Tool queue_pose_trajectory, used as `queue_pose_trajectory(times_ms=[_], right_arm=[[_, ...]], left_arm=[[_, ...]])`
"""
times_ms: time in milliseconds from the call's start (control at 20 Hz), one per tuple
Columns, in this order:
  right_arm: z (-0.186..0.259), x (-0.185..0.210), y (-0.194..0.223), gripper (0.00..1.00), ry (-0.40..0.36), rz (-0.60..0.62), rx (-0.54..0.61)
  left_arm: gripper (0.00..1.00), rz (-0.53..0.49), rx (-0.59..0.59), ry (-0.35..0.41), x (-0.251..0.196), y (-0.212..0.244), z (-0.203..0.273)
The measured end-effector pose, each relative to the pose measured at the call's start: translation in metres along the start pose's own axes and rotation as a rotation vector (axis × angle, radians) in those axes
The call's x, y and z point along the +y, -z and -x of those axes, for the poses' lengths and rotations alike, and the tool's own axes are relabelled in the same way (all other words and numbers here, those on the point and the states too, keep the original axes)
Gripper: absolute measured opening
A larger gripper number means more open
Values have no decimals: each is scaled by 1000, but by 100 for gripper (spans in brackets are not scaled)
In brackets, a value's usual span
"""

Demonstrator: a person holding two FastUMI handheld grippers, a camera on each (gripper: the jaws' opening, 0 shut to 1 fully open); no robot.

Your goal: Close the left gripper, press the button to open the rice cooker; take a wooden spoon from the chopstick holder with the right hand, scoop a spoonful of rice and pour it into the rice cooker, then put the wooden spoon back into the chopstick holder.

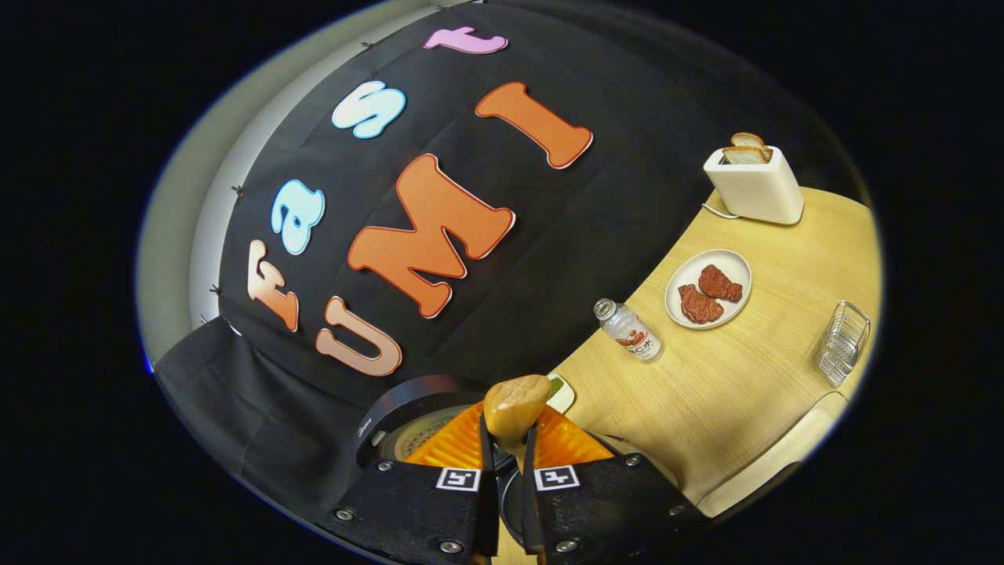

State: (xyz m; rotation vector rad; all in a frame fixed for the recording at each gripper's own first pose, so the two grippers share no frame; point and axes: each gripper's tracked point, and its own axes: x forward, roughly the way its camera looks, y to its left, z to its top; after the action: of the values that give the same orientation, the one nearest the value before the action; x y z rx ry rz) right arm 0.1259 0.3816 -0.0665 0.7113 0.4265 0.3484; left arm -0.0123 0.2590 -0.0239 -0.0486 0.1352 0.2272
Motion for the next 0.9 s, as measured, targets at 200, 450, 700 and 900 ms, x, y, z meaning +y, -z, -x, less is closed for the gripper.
queue_pose_trajectory(times_ms=[200, 450, 700, 900], right_arm=[[-1, 6, 1, 11, -13, 54, -11], [-1, 15, 3, 11, -31, 105, -18], [0, 23, 6, 11, -50, 149, -21], [2, 29, 8, 11, -65, 207, -30]], left_arm=[[100, -1, 2, 1, -1, 0, -1], [100, -3, 5, -2, -1, 1, -1], [100, -3, 3, -7, 1, 0, -2], [100, -1, 9, -8, 1, 3, -1]])
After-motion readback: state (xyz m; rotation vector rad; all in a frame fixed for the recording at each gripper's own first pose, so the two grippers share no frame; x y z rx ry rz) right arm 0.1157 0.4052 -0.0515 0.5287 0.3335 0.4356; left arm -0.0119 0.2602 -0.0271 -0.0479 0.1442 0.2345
